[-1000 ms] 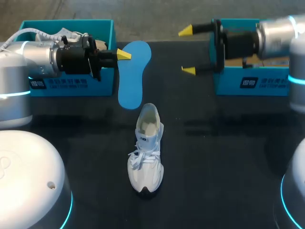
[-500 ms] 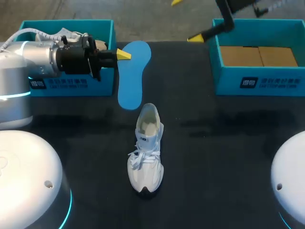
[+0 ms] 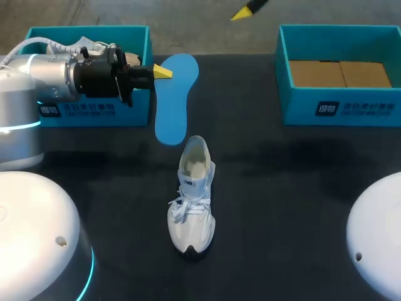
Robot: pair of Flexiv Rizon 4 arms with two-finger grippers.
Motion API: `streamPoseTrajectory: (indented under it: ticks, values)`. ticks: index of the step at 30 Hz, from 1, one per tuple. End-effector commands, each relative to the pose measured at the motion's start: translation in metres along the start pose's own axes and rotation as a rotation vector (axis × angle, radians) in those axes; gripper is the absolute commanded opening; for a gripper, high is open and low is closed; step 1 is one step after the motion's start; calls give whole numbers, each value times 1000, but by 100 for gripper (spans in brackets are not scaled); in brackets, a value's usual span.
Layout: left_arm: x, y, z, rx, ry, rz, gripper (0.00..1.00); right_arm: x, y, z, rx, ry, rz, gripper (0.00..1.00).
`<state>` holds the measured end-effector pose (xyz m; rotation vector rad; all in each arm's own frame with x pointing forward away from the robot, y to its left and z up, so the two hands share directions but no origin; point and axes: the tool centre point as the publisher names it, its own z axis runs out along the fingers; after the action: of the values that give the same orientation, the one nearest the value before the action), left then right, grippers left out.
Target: Take the shoe out of the shoebox, open the shoe tongue, remove and reinsert the insole, then place the shoe into the shoebox
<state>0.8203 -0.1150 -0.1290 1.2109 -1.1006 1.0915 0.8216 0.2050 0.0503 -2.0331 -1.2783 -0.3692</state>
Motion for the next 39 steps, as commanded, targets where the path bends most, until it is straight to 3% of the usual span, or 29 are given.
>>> streamPoseTrajectory:
  ticks: [1,16,29,39]
  values:
    - [1,1,0,3,-3,0,0,11,-7,1,-92,-640,9,100]
    - [1,1,0,3,-3,0,0,28,-16,31,-229,-845,-100,100]
    - [1,1,0,3,-3,0,0,32,-24,70,-344,-824,-156,100]
    - [1,1,0,3,-3,0,0,30,-23,83,-357,-779,-177,100]
